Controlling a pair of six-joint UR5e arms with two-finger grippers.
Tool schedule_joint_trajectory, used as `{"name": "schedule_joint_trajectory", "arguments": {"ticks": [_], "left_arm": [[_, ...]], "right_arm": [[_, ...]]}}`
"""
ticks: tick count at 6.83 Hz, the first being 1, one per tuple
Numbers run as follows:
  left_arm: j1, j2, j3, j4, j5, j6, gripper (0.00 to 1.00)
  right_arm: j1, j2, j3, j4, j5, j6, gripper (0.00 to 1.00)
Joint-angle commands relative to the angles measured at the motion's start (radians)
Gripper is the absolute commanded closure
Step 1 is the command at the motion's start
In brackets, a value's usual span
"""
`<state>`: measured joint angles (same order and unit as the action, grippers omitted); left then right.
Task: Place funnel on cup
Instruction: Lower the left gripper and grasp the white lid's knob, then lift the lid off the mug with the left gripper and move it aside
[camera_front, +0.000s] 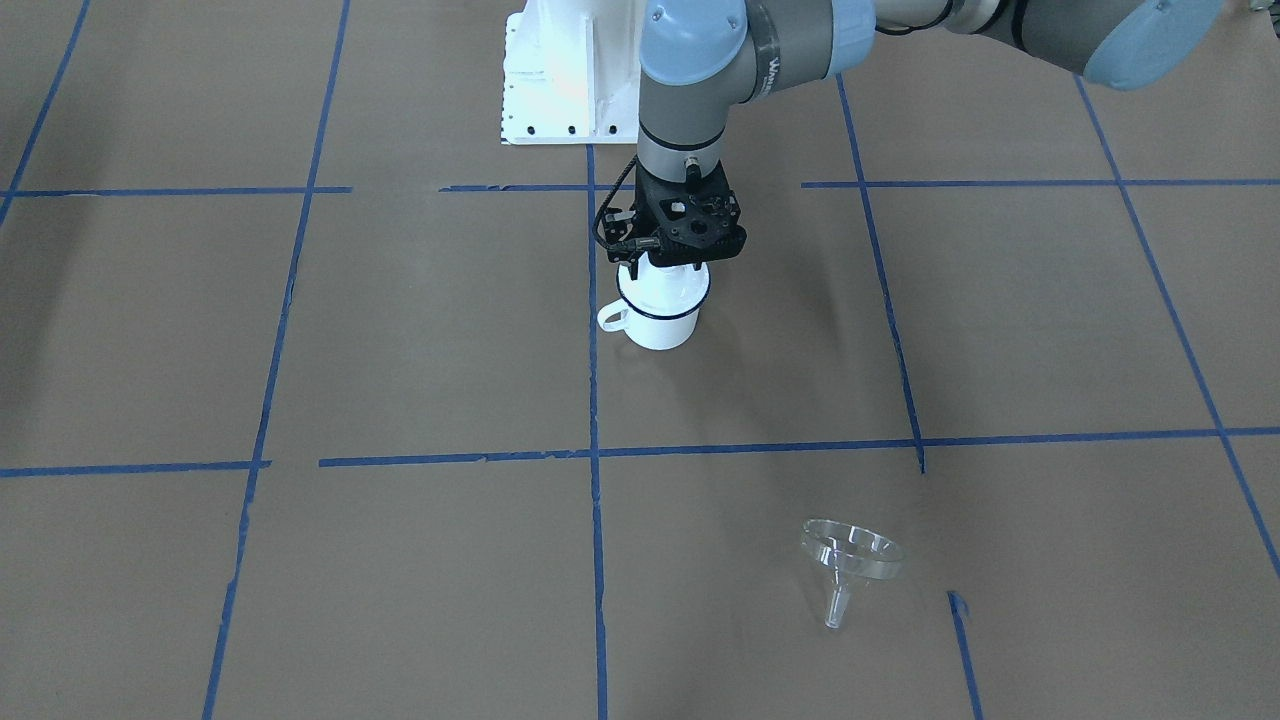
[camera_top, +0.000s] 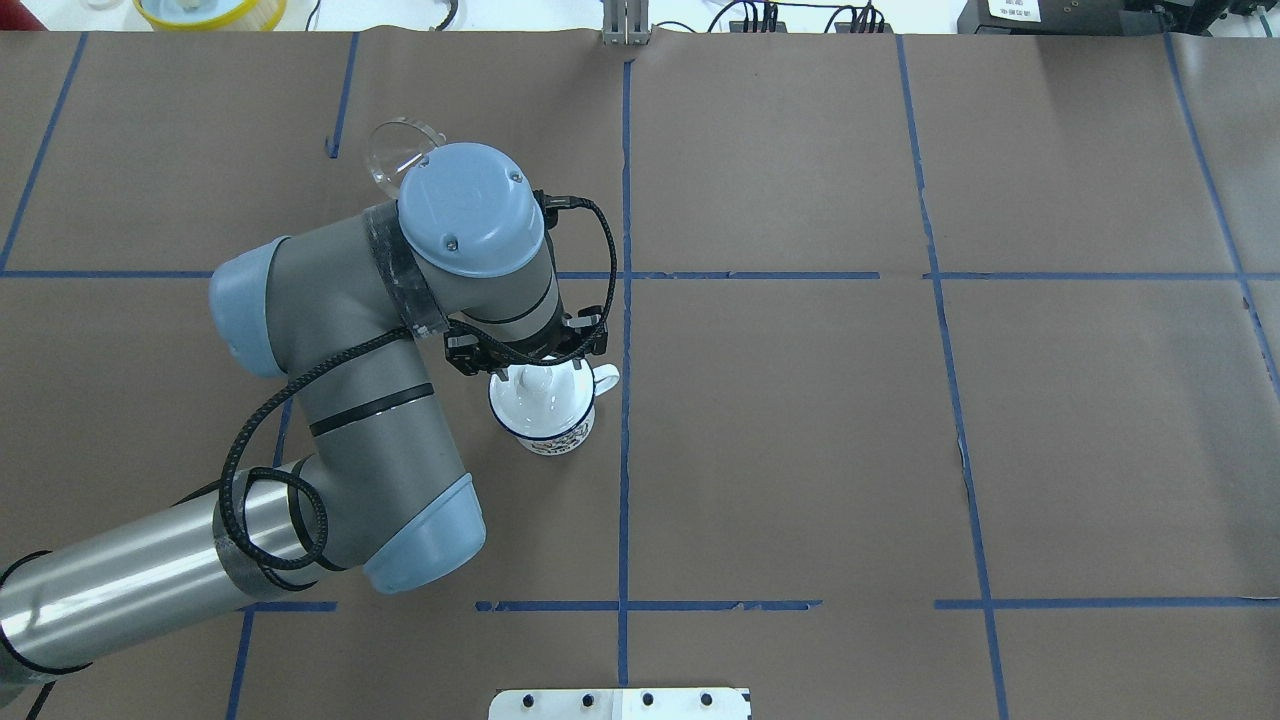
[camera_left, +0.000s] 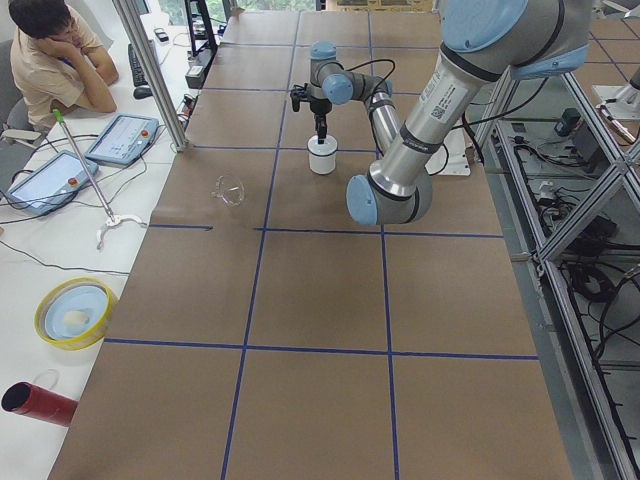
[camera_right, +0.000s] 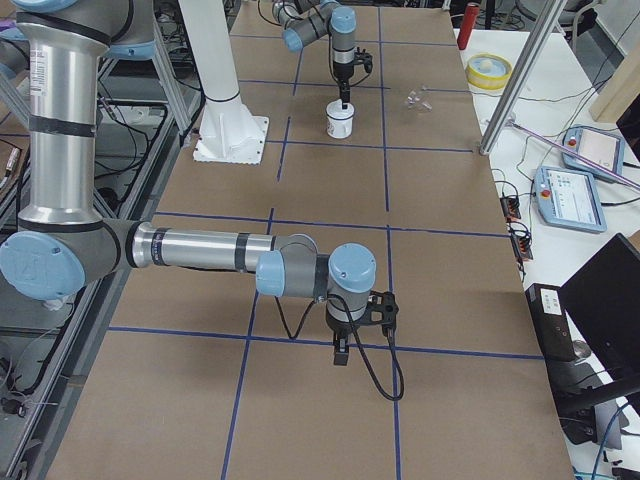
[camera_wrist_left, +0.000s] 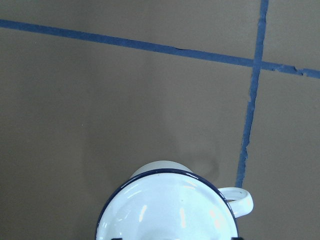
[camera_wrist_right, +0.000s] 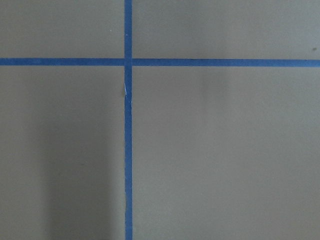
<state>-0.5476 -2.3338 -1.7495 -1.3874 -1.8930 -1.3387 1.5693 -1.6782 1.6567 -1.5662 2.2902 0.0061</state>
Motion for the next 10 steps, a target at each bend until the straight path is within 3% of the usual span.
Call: {"name": "schedule_joint_trajectory", "arguments": {"ticks": [1,4,7,8,9,10], "left_arm": [[0.0,0.001,-0.008,0.005,-0.001,0.001,1.0],[0.0,-0.006,-0.033,0.046,-0.001,0.009,1.0],[-0.064,0.007,-0.18,0.175,-0.003,0.145,1.0],[-0.095,0.058,-0.218,0.172,-0.006,0.239,1.0],[-0.098,0.182,-0.301,0.139,-0.005,0.315,1.0],[-0.109,0.273,-0.317,0.051,-0.004,0.35,1.0]], "right_arm": [[0.0,0.0,0.0,0.0,0.0,0.0,0.0],[0.0,0.0,0.0,0.0,0.0,0.0,0.0],[0.0,0.0,0.0,0.0,0.0,0.0,0.0],[0.0,0.0,0.0,0.0,0.0,0.0,0.0],[0.0,0.0,0.0,0.0,0.0,0.0,0.0],[0.0,0.0,0.0,0.0,0.0,0.0,0.0]]}}
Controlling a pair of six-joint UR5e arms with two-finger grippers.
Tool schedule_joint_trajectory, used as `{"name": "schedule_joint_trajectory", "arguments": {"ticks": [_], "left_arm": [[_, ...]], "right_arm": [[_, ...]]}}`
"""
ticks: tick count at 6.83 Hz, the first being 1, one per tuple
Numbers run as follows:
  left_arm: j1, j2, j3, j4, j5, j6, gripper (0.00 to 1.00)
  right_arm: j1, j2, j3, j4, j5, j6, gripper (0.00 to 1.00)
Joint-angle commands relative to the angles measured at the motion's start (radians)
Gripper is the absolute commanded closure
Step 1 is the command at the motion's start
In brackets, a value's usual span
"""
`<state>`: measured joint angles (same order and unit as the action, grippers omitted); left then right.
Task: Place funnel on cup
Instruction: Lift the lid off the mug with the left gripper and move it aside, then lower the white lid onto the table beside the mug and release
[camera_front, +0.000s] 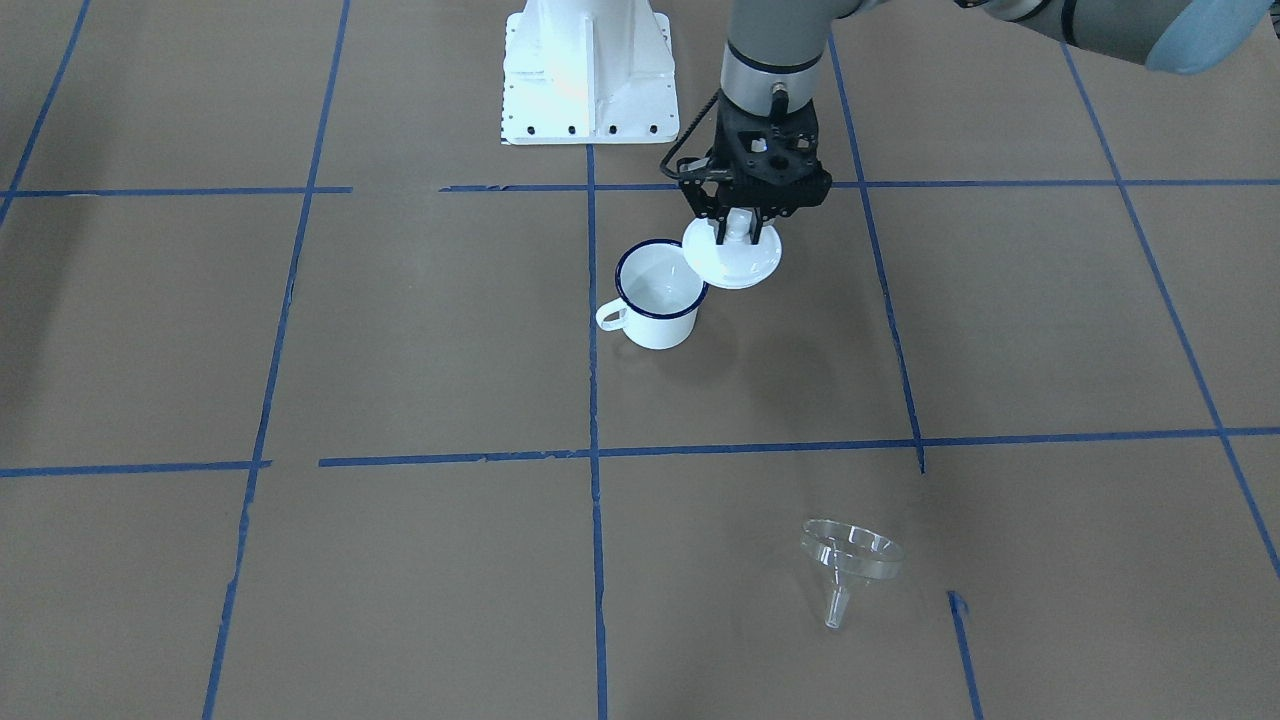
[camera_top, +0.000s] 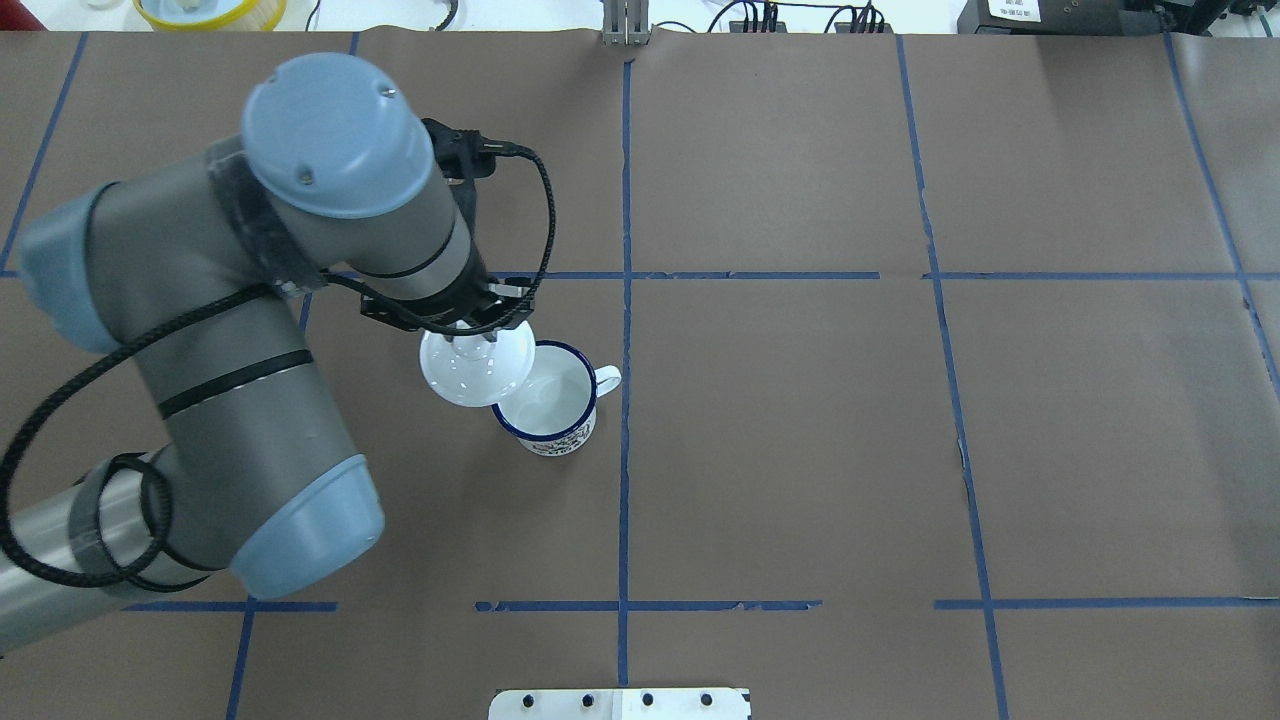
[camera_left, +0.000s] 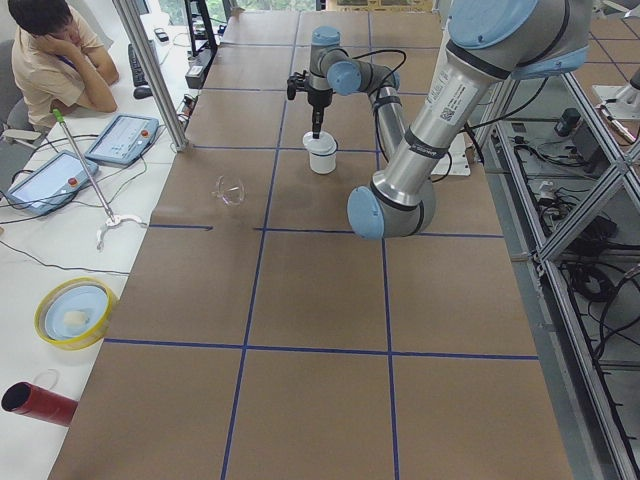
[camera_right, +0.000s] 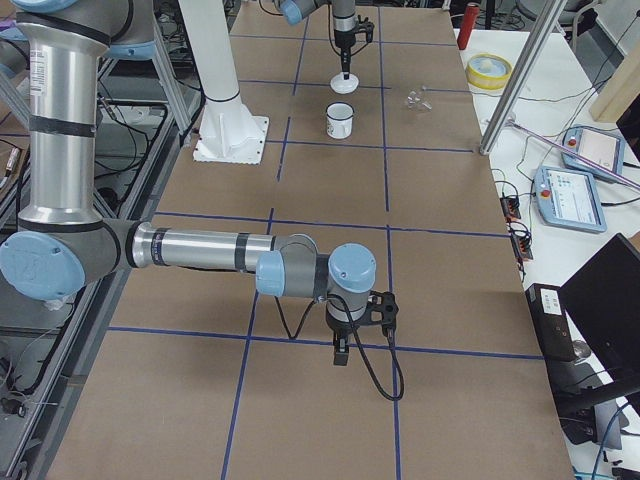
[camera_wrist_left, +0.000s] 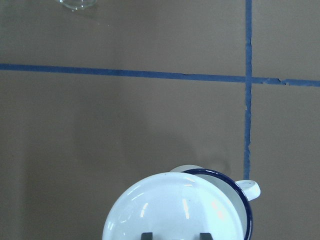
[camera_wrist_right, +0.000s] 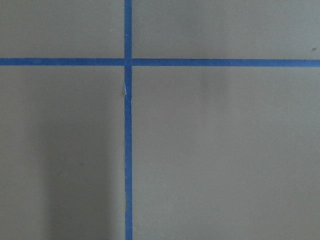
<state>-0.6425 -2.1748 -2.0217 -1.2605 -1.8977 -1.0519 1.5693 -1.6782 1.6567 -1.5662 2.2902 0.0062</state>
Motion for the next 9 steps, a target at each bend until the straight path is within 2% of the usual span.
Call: {"name": "schedule_joint_trajectory", "arguments": {"ticks": [1,5,9], "left_arm": [[-0.013,0.171,-0.017,-0.174,-0.001,0.064,1.0],[0.001,0.164,0.207,-0.344,-0.004,0.061,1.0],[0.007,0.167,0.253,-0.375,-0.004,0.066,1.0]], "right_arm": [[0.0,0.0,0.0,0.0,0.0,0.0,0.0],[0.0,0.0,0.0,0.0,0.0,0.0,0.0],[0.0,0.0,0.0,0.0,0.0,0.0,0.0]]}}
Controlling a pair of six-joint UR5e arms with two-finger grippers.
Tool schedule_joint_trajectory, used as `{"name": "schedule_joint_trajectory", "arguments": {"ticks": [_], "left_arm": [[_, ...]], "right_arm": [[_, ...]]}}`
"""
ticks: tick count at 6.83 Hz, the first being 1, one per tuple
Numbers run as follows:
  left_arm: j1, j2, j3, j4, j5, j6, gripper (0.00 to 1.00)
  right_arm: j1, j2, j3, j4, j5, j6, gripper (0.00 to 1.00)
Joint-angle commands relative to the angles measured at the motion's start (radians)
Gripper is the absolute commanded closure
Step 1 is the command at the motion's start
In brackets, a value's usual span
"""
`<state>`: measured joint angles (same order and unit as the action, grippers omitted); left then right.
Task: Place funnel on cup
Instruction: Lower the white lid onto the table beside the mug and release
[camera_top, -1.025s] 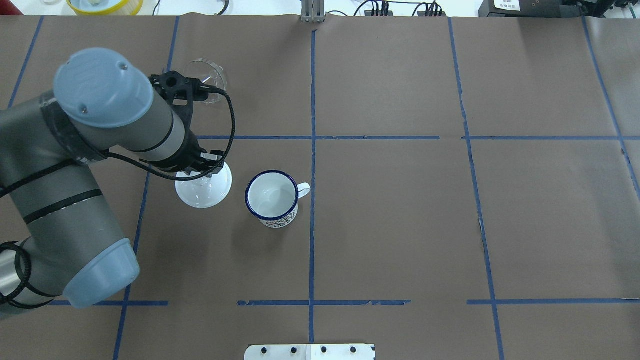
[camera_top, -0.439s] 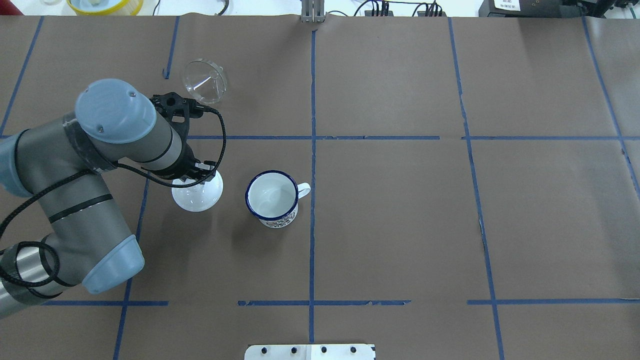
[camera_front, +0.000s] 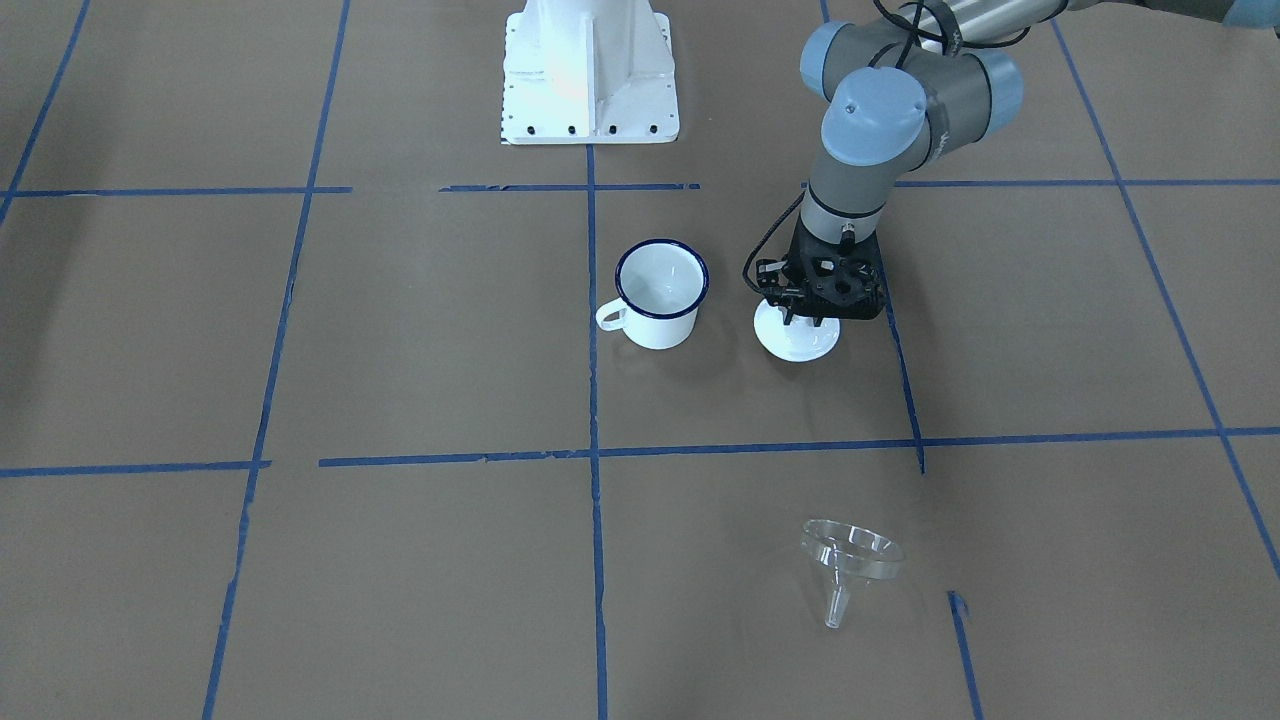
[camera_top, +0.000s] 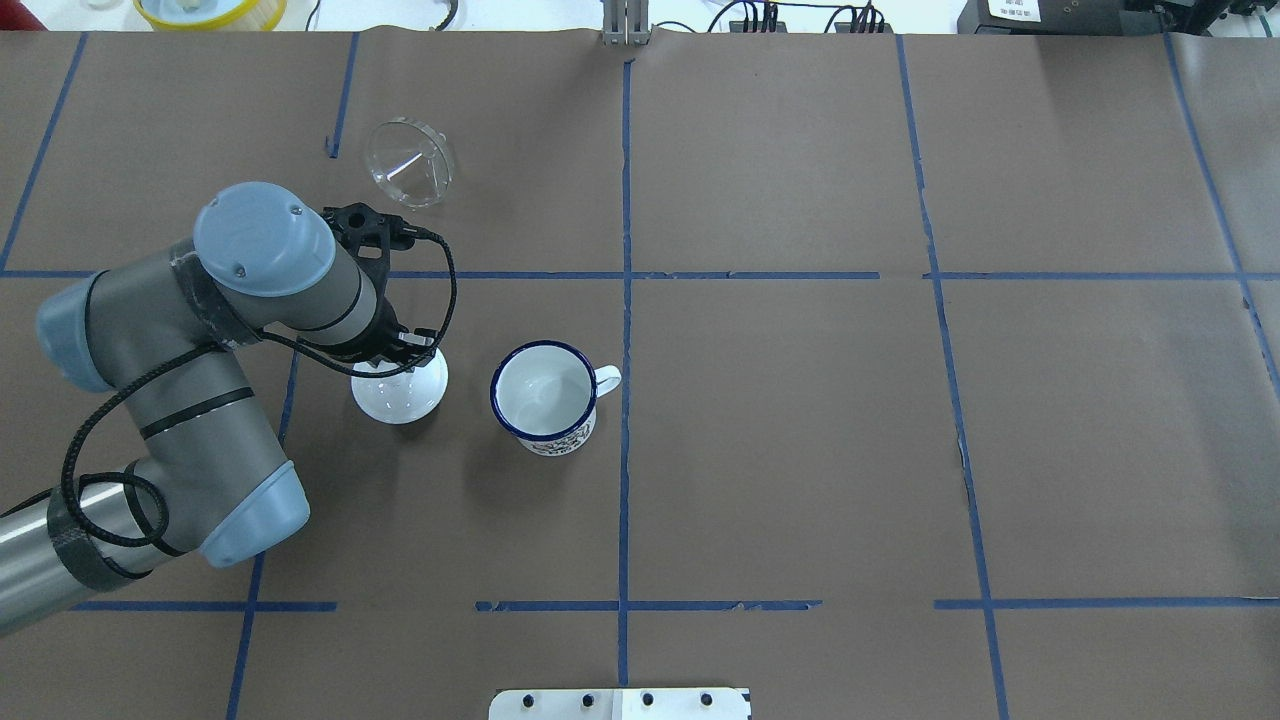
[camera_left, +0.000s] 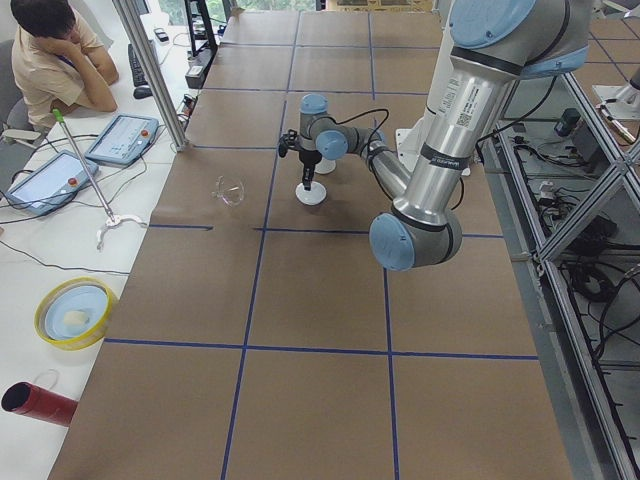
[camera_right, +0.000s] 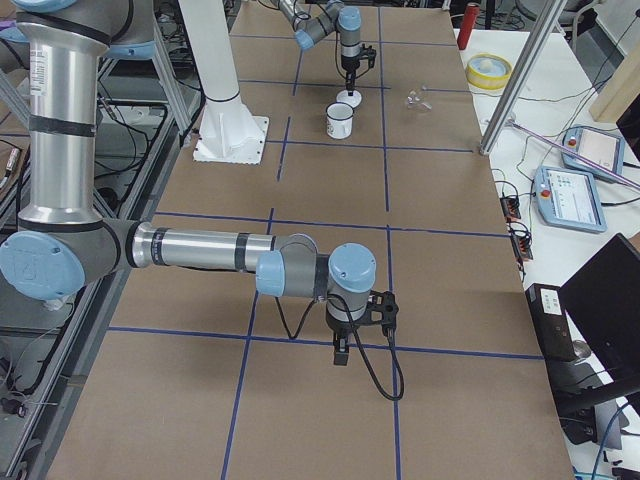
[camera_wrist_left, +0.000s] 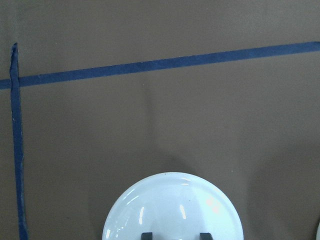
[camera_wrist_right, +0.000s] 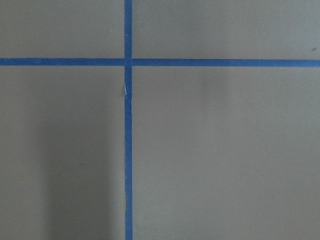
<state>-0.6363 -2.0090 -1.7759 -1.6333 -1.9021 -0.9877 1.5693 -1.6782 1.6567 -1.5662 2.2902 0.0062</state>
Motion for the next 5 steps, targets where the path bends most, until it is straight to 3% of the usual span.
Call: {"name": "schedule_joint_trajectory", "arguments": {"ticks": [1,2,4,5], "left_arm": [[0.001,-0.002,0.019,-0.002,0.0,0.0,1.0],[0.003,-0.002,0.024,-0.002,0.0,0.0,0.84],[0.003,-0.004,0.027,-0.003,0.002,-0.006,0.18],[0.003,-0.004,0.021,-0.002,0.0,-0.011,0.01]], "right_arm": [[0.0,0.0,0.0,0.0,0.0,0.0,0.0],[0.0,0.0,0.0,0.0,0.0,0.0,0.0],[0.0,0.0,0.0,0.0,0.0,0.0,0.0],[0.0,0.0,-0.002,0.0,0.0,0.0,0.0]]}}
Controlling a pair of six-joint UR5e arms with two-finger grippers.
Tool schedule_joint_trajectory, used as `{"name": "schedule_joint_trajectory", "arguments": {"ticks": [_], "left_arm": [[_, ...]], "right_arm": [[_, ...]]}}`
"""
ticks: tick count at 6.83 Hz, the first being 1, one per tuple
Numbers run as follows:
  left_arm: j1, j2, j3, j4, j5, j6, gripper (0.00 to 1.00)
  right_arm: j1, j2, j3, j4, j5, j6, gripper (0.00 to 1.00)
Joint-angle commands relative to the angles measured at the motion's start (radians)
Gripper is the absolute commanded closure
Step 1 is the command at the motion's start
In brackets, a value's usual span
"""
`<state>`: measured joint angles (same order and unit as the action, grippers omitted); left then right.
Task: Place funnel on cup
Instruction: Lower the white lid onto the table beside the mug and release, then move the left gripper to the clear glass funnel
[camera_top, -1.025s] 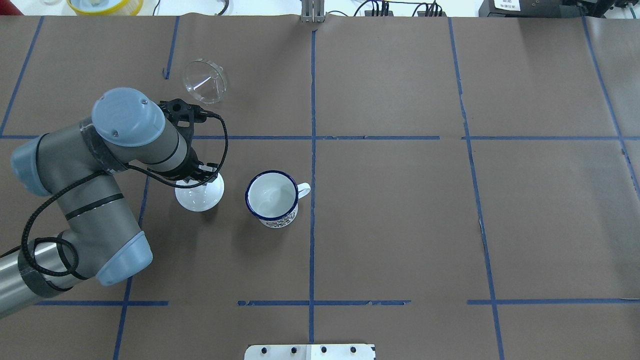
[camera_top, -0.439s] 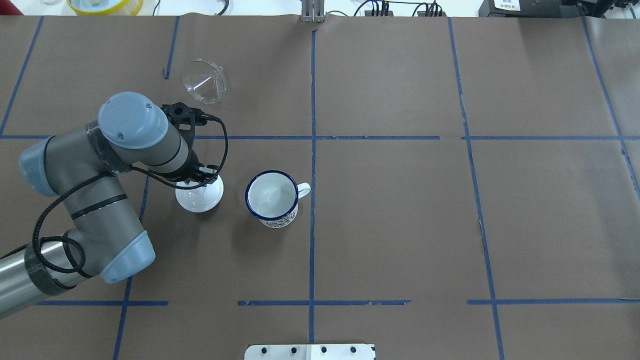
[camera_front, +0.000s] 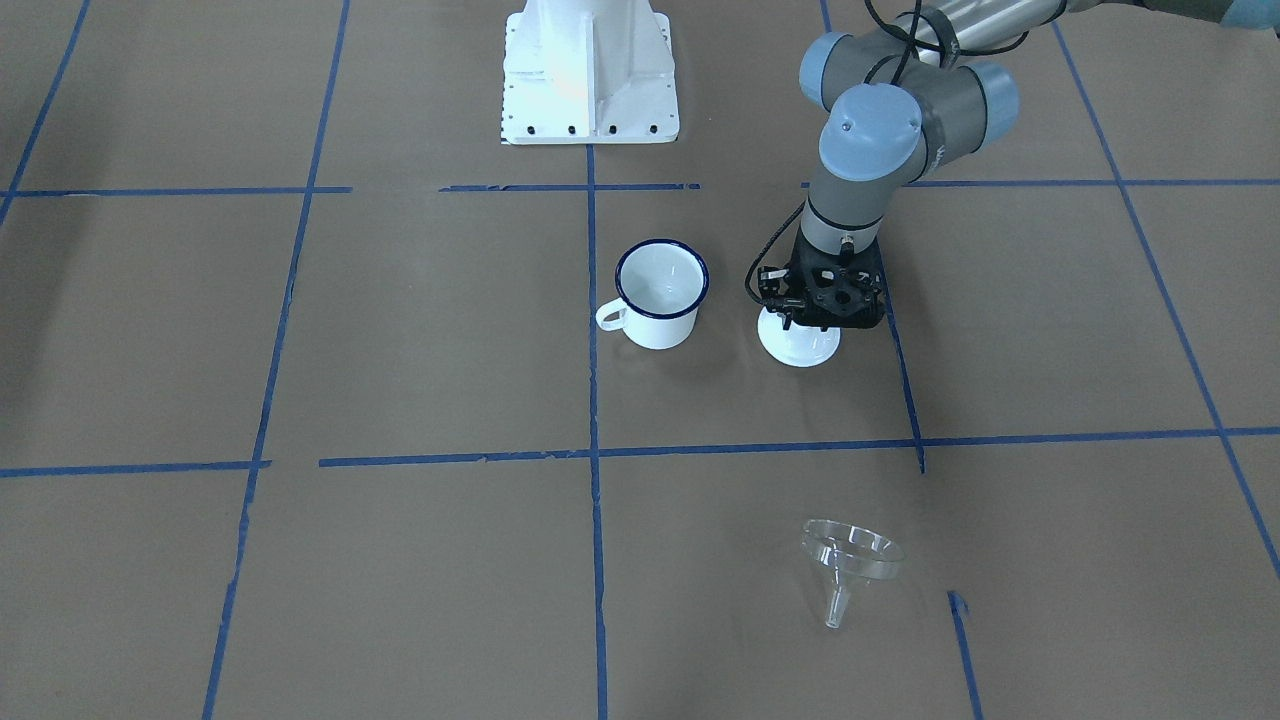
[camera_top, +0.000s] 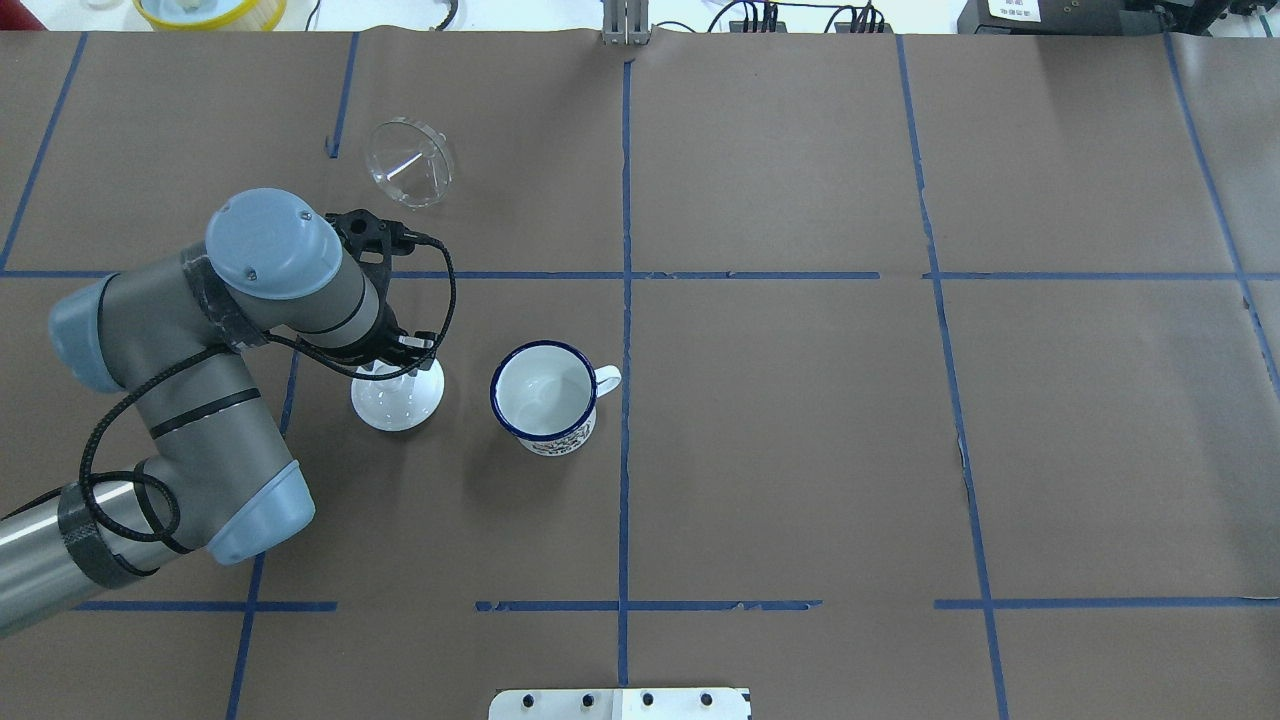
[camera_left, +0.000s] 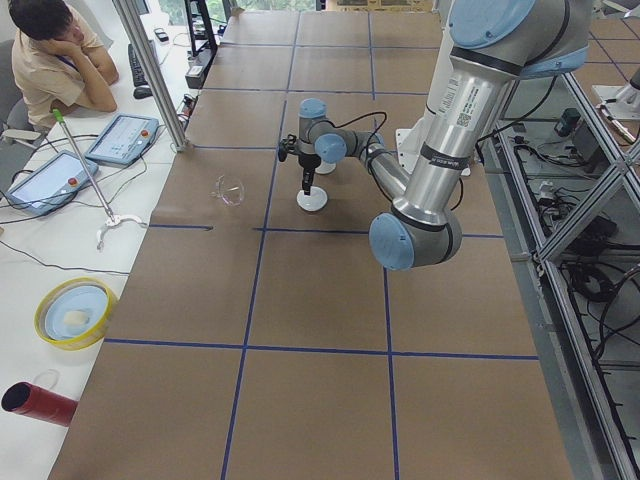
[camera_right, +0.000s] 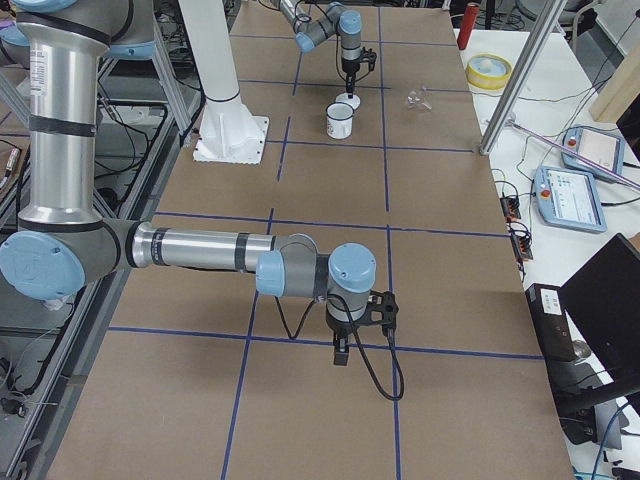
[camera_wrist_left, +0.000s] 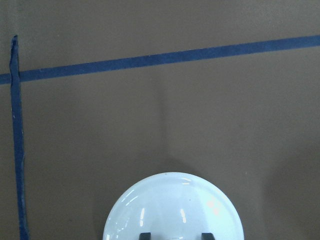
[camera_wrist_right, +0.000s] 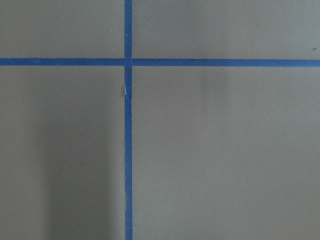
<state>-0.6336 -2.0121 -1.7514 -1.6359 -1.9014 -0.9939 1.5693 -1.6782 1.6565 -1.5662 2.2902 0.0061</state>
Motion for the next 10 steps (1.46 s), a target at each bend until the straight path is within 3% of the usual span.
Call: {"name": "schedule_joint_trajectory", "arguments": {"ticks": [1,2,3,6,8,10], "left_arm": [[-0.001,-0.004,-0.032,0.004,-0.02,-0.049,0.0],[-0.003,-0.014,-0.054,-0.013,-0.013,-0.239,0.0],[-0.036,-0.017,-0.054,-0.109,0.042,-0.37,0.0],[-0.055,-0.008,-0.013,-0.486,0.215,-0.977,0.01],[-0.087,-0.01,0.132,-0.705,0.298,-1.263,0.03],[-0.132,-0.022,0.31,-0.911,0.368,-1.414,0.05]], "right_arm": [[0.0,0.0,0.0,0.0,0.0,0.0,0.0],[0.0,0.0,0.0,0.0,0.0,0.0,0.0],[0.0,0.0,0.0,0.0,0.0,0.0,0.0],[0.0,0.0,0.0,0.0,0.0,0.0,0.0],[0.0,0.0,0.0,0.0,0.0,0.0,0.0],[0.0,0.0,0.0,0.0,0.0,0.0,0.0]]}}
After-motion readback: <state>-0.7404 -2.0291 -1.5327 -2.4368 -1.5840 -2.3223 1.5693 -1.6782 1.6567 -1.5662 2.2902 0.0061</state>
